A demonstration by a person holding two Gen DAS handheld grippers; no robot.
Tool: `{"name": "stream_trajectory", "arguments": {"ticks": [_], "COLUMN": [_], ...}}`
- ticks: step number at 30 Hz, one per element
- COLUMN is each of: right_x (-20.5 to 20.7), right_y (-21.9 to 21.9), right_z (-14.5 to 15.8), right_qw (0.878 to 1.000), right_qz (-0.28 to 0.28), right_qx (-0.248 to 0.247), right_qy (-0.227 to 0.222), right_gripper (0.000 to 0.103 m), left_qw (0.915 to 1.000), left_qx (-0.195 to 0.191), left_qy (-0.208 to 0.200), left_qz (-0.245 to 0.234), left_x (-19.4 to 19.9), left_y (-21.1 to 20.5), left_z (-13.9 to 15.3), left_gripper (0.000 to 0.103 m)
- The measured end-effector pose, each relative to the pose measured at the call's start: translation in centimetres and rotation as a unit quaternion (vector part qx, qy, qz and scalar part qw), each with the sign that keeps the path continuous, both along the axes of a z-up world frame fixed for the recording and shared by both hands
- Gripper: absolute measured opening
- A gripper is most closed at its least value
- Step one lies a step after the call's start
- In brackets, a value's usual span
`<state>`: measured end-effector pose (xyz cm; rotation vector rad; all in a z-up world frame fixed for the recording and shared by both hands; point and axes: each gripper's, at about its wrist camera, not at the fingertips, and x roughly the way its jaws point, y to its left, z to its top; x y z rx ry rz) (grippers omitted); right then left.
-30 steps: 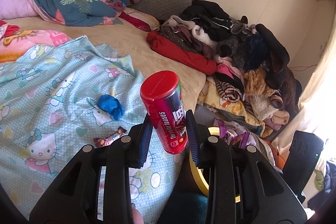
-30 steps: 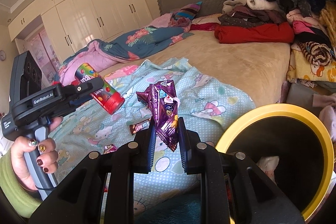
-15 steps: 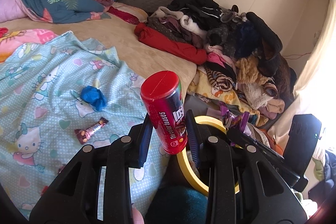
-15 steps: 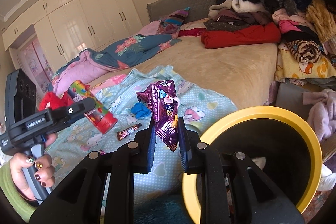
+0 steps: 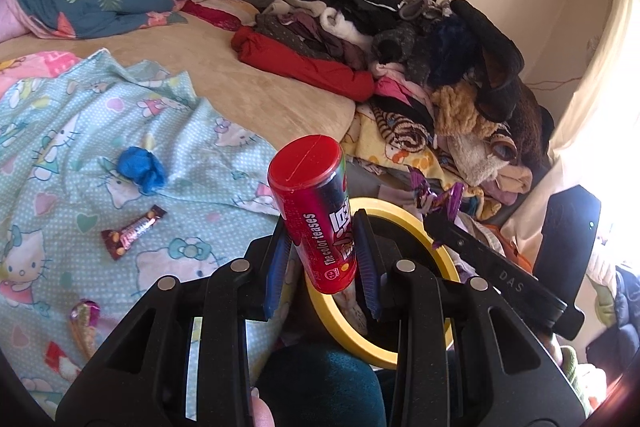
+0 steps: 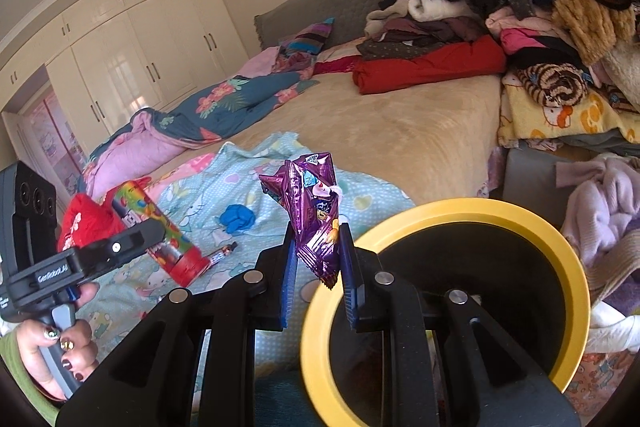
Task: Collect trash
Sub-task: 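Carry the red tube and purple wrapper with both tools over the bin, then open the left tool dropping the red tube while the right tool drops the purple wrapper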
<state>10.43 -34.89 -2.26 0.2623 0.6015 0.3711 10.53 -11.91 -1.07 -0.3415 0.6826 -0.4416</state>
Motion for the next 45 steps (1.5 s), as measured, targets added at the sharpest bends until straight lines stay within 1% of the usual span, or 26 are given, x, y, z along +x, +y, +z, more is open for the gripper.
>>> {"name": "stream_trajectory", "arguments": {"ticks": [5,13,19,26,29,30,31,32,33,34,35,36,37,40,41,43,45], "right_x": [0.3,0.7,1.0,1.1,1.4,1.5,1.5,1.6,1.6,1.6,1.6,1.5,1.5,1.5,1.6,1.5,1.4], "right_y": [-1.7,-4.3,-6.9,-8.7,-9.1,-9.2,-9.3,-9.3,-9.5,-9.5,-9.6,-9.6,-9.5,-9.1,-9.0,-8.5,-7.8], "right_z": [-0.6,-1.7,-3.2,-4.6,-5.2,-5.4,-5.7,-5.8,-6.0,-6.0,-6.0,-5.9,-5.8,-5.5,-5.4,-5.1,-4.6], "right_qw": [1.000,0.998,0.995,0.992,0.991,0.990,0.989,0.988,0.988,0.987,0.987,0.987,0.988,0.988,0.989,0.990,0.991], "right_qz": [-0.019,-0.051,-0.080,-0.095,-0.093,-0.092,-0.096,-0.100,-0.103,-0.105,-0.108,-0.108,-0.109,-0.111,-0.109,-0.106,-0.100], "right_qx": [0.003,0.000,0.008,0.016,0.025,0.025,0.023,0.024,0.029,0.033,0.037,0.037,0.035,0.034,0.036,0.039,0.039], "right_qy": [0.010,0.029,0.056,0.082,0.096,0.102,0.108,0.112,0.115,0.115,0.113,0.111,0.108,0.097,0.094,0.087,0.076], "right_gripper": [0.019,0.019,0.019,0.019,0.022,0.025,0.036,0.042,0.053,0.056,0.056,0.060,0.065,0.068,0.069,0.074,0.075], "left_qw": [0.9996,0.9964,0.9916,0.9865,0.9825,0.9810,0.9795,0.9799,0.9823,0.9843,0.9860,0.9881,0.9890,0.9920,0.9930,0.9942,0.9948], "left_qx": [0.005,0.031,0.054,0.069,0.076,0.077,0.082,0.088,0.092,0.092,0.088,0.086,0.088,0.094,0.093,0.091,0.094], "left_qy": [0.007,0.018,0.026,0.048,0.061,0.066,0.068,0.070,0.068,0.065,0.060,0.053,0.049,0.030,0.026,0.023,0.015], "left_qz": [-0.026,-0.078,-0.115,-0.140,-0.158,-0.166,-0.171,-0.165,-0.148,-0.137,-0.128,-0.116,-0.108,-0.078,-0.067,-0.052,-0.035], "left_x": [0.0,0.1,0.5,1.4,1.7,1.9,2.0,2.1,2.1,2.1,2.0,1.9,1.9,1.5,1.3,1.1,0.8], "left_y": [-1.9,-6.4,-9.5,-11.8,-12.8,-13.1,-13.3,-13.2,-12.8,-12.3,-11.9,-11.2,-10.8,-9.1,-8.5,-7.4,-6.2], "left_z": [-0.6,-1.9,-3.1,-4.4,-5.3,-5.7,-6.0,-6.2,-6.3,-6.2,-6.0,-5.8,-5.6,-5.0,-4.8,-4.6,-4.3], "left_gripper": [0.025,0.025,0.025,0.025,0.025,0.025,0.030,0.050,0.062,0.081,0.087,0.088,0.092,0.092,0.092,0.092,0.092]}}
